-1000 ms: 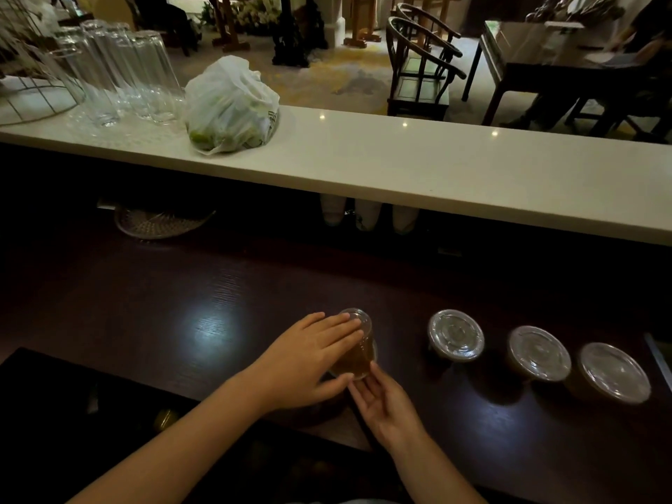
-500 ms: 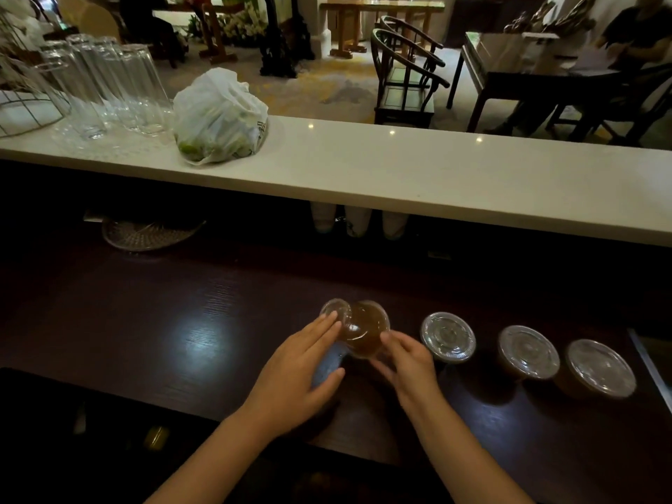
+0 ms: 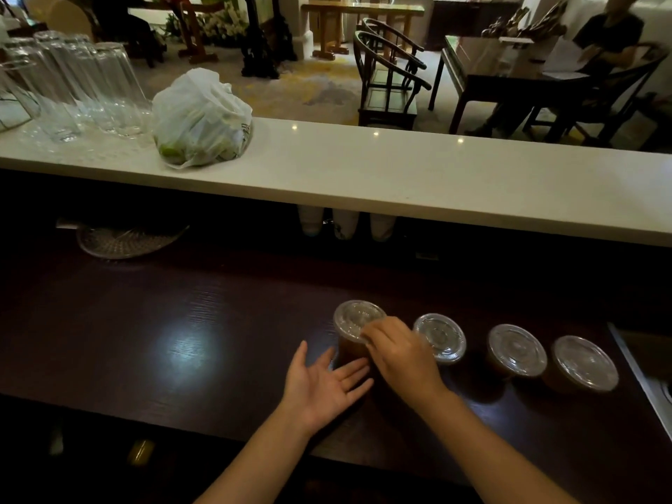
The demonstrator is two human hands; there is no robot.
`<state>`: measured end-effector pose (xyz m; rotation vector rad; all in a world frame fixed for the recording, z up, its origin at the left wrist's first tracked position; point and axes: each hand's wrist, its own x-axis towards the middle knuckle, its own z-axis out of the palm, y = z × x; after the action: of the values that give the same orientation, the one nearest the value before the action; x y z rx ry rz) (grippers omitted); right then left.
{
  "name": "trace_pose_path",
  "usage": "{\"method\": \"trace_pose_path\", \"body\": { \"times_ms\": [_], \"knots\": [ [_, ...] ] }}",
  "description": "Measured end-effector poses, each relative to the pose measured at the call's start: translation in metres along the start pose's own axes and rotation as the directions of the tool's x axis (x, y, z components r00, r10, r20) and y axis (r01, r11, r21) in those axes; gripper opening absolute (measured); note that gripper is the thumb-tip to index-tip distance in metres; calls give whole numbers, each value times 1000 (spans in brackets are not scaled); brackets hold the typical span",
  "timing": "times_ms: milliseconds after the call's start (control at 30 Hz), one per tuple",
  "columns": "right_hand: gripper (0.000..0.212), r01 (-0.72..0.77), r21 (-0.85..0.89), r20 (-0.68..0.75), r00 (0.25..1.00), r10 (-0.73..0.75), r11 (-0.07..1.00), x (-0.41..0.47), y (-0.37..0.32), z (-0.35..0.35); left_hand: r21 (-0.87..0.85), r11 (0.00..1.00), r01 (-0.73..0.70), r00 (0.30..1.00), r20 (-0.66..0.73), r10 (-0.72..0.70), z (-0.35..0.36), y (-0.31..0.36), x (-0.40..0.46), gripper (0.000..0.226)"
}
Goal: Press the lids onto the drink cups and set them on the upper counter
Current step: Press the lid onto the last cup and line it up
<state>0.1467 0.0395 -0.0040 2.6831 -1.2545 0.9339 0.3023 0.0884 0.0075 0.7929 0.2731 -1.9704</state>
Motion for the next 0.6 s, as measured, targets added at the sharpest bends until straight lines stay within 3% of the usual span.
{"method": "trace_pose_path", "body": {
  "times_ms": [233, 600],
  "knots": [
    [17, -35, 58, 188, 982, 24, 998, -19, 10, 5, 83, 994, 66, 995, -87, -58, -13, -6, 28, 72],
    [48, -143, -105, 358, 918, 172, 984, -32, 6, 13, 68, 997, 24, 999, -36, -22, -18, 3, 55, 69]
  ]
}}
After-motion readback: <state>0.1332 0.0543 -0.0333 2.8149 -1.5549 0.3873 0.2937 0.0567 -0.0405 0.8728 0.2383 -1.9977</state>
